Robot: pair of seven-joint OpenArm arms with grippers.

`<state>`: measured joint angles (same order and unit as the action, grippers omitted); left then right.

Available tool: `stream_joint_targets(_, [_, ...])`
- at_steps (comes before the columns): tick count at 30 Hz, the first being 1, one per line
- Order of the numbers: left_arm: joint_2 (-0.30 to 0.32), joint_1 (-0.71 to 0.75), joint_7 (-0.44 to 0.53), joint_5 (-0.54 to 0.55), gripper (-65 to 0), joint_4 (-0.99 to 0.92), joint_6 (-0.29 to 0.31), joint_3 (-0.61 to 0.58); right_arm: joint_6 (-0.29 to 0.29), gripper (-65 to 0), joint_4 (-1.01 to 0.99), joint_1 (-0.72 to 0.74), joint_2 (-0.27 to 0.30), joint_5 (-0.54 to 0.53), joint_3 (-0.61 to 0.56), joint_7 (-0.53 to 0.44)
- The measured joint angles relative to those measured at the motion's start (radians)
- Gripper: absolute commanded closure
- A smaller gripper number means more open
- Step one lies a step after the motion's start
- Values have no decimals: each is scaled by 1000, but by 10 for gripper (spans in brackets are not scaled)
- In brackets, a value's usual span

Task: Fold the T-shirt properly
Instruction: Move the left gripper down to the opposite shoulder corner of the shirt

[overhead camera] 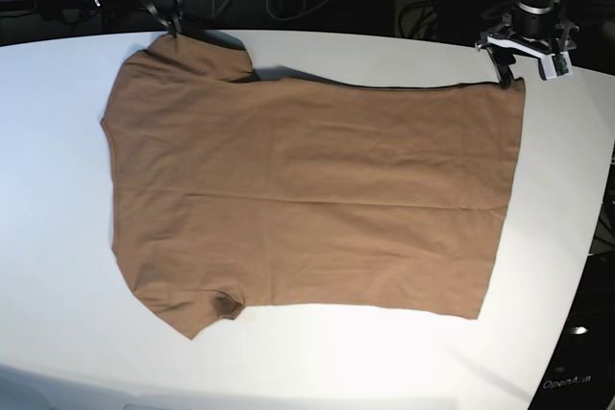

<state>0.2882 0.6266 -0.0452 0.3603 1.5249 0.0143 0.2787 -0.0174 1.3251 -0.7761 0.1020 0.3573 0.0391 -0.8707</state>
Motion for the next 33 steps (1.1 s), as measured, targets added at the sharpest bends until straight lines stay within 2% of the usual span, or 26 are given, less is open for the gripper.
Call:
stream_joint_targets(3, [0, -4, 0, 0, -446, 0, 4, -4, 0, -7, 0, 1, 0, 0, 0, 0])
stream_joint_targets(7, [-6, -22, 2, -1, -446, 0, 98, 0, 0, -7, 0, 0, 0, 0, 0, 0])
stream_joint_targets(19, [-10, -26, -1, -1, -439, 0, 98, 0, 0, -7, 0, 0, 0, 0, 0, 0])
stream_joint_targets(21, [-10, -26, -1, -1, -385, 0, 98, 0, 0, -7, 0, 0, 0, 0, 0, 0])
stream_joint_targets(25, [-10, -26, -1, -4, -214, 0, 98, 0, 0, -7, 0, 0, 0, 0, 0, 0])
stream_joint_targets(27, [-10, -27, -1, -3, -150, 0, 98, 0, 0, -7, 0, 0, 0, 0, 0, 0])
stream_joint_targets(30, [-10, -34, 2, -3, -112, -8, 98, 0, 0, -7, 0, 0, 0, 0, 0, 0])
stream_joint_targets(33, [-9, -40, 17, 0, -110, -35, 104, 0, 0, -7, 0, 0, 0, 0, 0, 0])
